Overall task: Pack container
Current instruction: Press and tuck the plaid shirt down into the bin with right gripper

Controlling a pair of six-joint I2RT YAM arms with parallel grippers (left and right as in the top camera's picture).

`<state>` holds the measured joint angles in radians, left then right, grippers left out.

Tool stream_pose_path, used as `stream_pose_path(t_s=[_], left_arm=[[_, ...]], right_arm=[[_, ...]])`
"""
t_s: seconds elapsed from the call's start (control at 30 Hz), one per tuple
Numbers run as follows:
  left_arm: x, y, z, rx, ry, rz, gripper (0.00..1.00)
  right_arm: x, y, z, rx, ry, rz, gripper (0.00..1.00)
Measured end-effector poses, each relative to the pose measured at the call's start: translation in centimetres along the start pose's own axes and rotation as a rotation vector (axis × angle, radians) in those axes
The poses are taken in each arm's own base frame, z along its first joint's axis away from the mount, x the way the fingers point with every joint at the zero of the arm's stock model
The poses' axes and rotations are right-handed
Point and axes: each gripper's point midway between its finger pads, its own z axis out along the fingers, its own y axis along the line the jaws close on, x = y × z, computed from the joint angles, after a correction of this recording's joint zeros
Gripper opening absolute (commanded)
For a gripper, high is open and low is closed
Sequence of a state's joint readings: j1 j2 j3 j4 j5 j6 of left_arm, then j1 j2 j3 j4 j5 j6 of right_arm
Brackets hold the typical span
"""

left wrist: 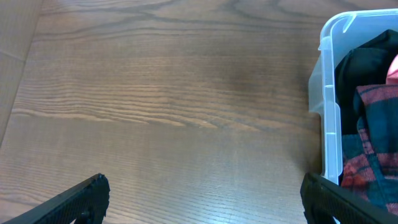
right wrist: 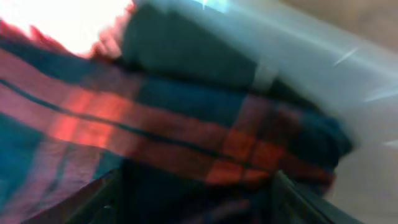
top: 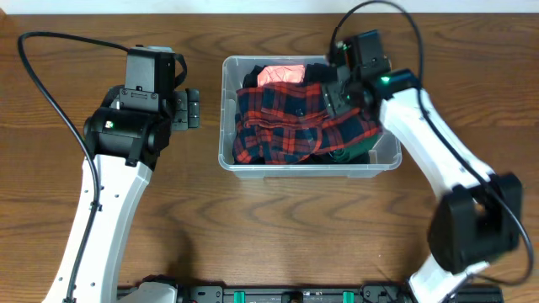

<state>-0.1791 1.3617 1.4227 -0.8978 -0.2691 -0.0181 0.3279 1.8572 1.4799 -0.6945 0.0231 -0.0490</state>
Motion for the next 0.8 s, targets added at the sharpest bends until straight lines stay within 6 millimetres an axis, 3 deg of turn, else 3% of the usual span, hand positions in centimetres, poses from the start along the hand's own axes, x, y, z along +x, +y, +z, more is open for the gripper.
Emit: stream_pose_path(t_s=[0.13,0.4,0.5,0.7,0.8], left_arm=[[0.0,0.0,0.0,0.000,0.000,0.000,0.98],[0.0,0.0,0.0,0.000,0.000,0.000,0.98],[0.0,0.0,0.0,0.000,0.000,0.000,0.98],[0.0,0.0,0.0,0.000,0.000,0.000,0.98],[0.0,0.0,0.0,0.000,0.000,0.000,0.98]], right_arm=[[1.3,0.1,2.0,-0.003,0.063,-0.001,0.68],[0.5,0.1,0.6,-0.002,0.048,-0.002,0.69],[-0.5,0.4,-1.7,-0.016,-0.002,-0.003,0.70],[-2.4,2.5,-9.0,-0.073,-0.130,-0.029,0.71],[-2.0,3.7,-10.3,-0.098,-0.124,-0.034,0.71]])
